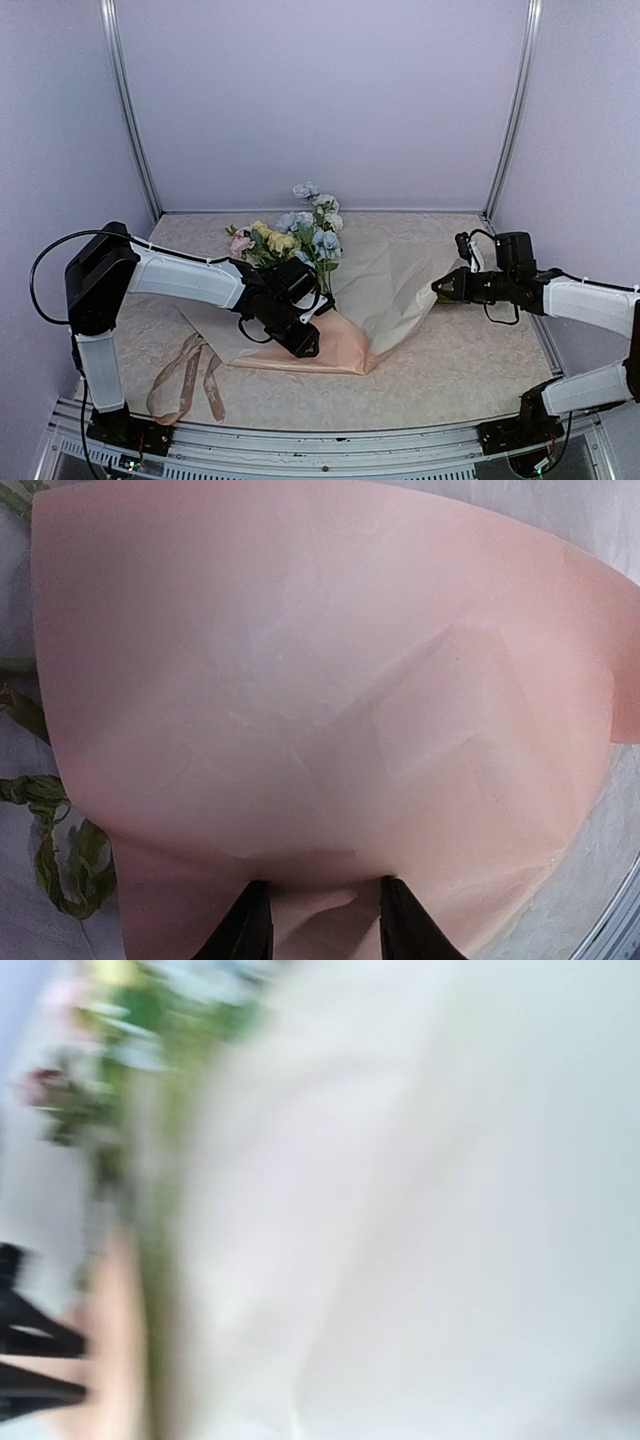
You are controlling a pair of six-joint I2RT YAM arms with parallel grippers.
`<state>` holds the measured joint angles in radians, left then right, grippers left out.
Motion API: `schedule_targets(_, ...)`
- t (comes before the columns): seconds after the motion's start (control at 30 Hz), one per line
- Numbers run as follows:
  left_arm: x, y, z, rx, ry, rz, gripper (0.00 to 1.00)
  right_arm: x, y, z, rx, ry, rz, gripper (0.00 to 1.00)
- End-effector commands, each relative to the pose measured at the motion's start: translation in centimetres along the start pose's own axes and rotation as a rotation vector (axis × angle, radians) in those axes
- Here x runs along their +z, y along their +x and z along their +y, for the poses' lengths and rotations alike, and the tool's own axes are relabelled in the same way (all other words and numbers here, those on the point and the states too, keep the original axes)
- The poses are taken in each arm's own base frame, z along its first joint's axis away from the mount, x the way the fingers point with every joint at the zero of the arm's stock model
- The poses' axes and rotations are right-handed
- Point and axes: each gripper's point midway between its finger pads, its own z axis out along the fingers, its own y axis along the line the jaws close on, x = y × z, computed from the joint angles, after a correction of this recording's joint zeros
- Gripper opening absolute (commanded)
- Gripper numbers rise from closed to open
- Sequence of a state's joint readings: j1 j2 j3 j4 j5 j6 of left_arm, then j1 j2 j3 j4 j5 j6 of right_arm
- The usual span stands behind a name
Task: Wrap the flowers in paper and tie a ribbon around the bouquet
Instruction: Fold the one-fourth-folded wrapping paper at the center of the board.
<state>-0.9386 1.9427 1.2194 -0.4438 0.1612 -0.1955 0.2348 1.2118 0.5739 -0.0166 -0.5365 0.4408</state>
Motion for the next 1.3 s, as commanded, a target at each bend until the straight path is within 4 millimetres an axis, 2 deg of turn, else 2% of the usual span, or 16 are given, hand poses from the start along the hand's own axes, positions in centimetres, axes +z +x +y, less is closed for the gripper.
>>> schedule_targets(0.0, 1.7, 4.2, 1.6, -0.05, -0.016, 0.113, 0.37, -0.6, -2.2, 6.7, -0.036, -0.124, -0.013, 0.0)
schedule_targets(0.07, 1.9, 4.4, 1.8, -0.062, -0.009, 0.113, 0.37, -0.2, -2.6, 9.5, -0.059, -0.174, -0.008, 0.0)
schedule_targets(0.27, 2.2, 4.8, 2.6, -0.088, 0.0, 0.104, 0.37, 1.1, -2.6, 16.0, -0.07, -0.342, 0.004, 0.0)
schedule_targets(0.43, 2.4, 5.0, 2.6, -0.106, 0.032, 0.096, 0.37, 5.6, 0.6, 19.1, -0.101, -0.365, 0.117, 0.0)
schedule_targets(0.5, 2.3, 5.1, 2.9, -0.113, 0.033, 0.092, 0.37, 7.3, 1.7, 21.0, -0.123, -0.401, 0.156, 0.0)
schedule_targets(0.57, 2.4, 5.4, 3.1, -0.12, 0.039, 0.092, 0.37, 8.5, 1.9, 23.5, -0.147, -0.446, 0.164, 0.0)
schedule_targets(0.6, 2.4, 5.6, 3.2, -0.128, 0.047, 0.089, 0.37, 8.9, 1.3, 25.1, -0.163, -0.471, 0.146, 0.0)
schedule_targets(0.7, 2.4, 5.7, 3.3, -0.143, 0.074, 0.077, 0.37, 10.7, 1.3, 27.4, -0.17, -0.5, 0.129, 0.0)
schedule_targets(0.9, 2.0, 5.5, 3.4, -0.178, 0.14, 0.016, 0.38, 14.2, 2.8, 25.9, -0.088, -0.453, 0.158, 0.0)
schedule_targets(1.07, 1.1, 4.6, 3.5, -0.221, 0.199, -0.085, 0.42, 16.4, 4.4, 24.8, 0.046, -0.46, 0.2, 0.0)
schedule_targets(1.13, -0.1, 3.6, 3.5, -0.234, 0.223, -0.165, 0.44, 17.3, 4.8, 24.7, 0.082, -0.457, 0.212, 0.0)
schedule_targets(1.27, -3.8, 0.7, 3.6, -0.202, 0.214, -0.375, 0.51, 18.8, 5.7, 23.7, 0.089, -0.407, 0.233, 0.0)
